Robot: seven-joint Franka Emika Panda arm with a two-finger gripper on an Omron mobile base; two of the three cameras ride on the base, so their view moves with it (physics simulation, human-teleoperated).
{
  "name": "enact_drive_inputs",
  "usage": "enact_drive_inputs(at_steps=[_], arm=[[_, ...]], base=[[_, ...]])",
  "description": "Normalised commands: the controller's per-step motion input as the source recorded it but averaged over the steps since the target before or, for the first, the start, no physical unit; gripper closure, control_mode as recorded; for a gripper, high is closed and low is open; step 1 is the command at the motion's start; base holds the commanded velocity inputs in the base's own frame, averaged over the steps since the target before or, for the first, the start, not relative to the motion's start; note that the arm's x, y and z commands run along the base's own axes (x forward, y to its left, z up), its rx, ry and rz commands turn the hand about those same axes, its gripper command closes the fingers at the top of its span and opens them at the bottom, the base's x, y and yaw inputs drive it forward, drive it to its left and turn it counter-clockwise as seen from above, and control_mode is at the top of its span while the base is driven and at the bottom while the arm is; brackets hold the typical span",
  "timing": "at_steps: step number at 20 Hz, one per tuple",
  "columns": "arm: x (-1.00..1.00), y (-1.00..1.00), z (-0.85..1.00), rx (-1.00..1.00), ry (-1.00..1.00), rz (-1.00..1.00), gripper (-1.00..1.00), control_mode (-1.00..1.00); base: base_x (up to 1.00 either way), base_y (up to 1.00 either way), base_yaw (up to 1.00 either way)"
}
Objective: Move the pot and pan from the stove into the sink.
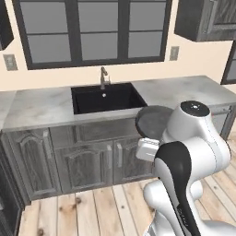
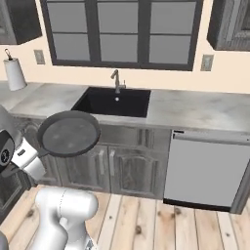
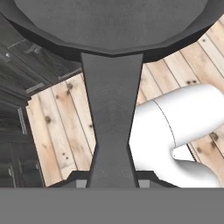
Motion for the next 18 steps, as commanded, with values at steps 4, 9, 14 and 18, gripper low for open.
enact_drive_inputs(at_steps=[4,9,14,18], arm=[[0.00,0.00,0.00,0.00,0.00,0.00,1.00,1.00],[0.00,0.00,0.00,0.00,0.00,0.00,1.00,1.00],[0.00,0.00,0.00,0.00,0.00,0.00,1.00,1.00],[0.00,0.00,0.00,0.00,0.00,0.00,1.00,1.00]], base=[[0.75,0.27,-0.05],[0.54,0.23,-0.02],[0.46,0.13,-0.04],[0.65,0.14,-0.04]])
